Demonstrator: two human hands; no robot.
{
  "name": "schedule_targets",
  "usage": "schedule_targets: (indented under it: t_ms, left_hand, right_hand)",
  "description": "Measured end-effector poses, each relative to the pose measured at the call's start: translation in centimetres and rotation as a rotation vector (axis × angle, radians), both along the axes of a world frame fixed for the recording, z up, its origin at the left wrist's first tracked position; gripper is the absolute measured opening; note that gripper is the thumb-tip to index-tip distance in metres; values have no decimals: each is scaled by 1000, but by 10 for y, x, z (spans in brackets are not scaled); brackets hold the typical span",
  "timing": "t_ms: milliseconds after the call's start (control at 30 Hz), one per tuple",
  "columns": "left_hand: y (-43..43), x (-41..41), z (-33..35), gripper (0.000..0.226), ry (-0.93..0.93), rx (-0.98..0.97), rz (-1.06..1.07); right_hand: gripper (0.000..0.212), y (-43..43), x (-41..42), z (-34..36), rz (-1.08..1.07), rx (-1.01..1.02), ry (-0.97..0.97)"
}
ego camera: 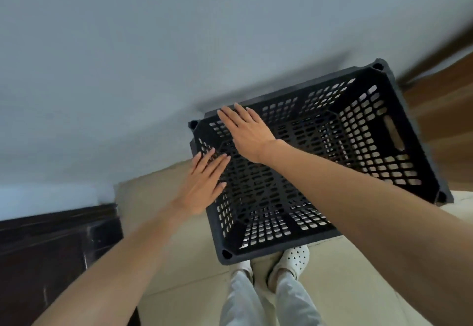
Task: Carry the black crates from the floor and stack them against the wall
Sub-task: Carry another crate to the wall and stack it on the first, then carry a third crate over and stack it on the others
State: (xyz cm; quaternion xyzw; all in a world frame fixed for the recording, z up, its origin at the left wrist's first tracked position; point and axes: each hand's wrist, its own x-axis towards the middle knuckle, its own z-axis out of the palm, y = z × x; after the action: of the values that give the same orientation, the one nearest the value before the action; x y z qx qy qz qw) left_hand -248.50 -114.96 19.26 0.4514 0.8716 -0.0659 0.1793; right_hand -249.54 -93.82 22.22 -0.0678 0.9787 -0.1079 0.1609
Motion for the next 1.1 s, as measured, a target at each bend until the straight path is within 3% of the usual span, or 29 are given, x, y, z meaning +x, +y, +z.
schedule_targets:
  t_ms: [133,267,500,600,800,933,1100]
  left_hand:
    - [0,-1,-8,58,49,43,-70]
    - [-4,-2,-10,56,-15,58,-85]
    - [-3,-13,8,67,-255,-37,-91]
    - [-7,-16,30,64,-390,22,4]
    - [-8,-23,95,56,-470,14,29]
    - [23,-25,149,44,-407,38,-15]
    - [75,-1,213,38,-283,20,-147]
  right_hand:
    - [93,-27,-5,-16,-49,91,-25]
    - [106,-34,-2,-22,-61,227,-55]
    - [101,-52,-11,7,-152,267,-217]
    - [98,-57,8,26,-226,182,-164]
    - [51,-35,75,82,-433,71,-372]
    - [27,-18,112,138,-545,-12,-345]
    - [14,4,172,196,-674,-20,-304]
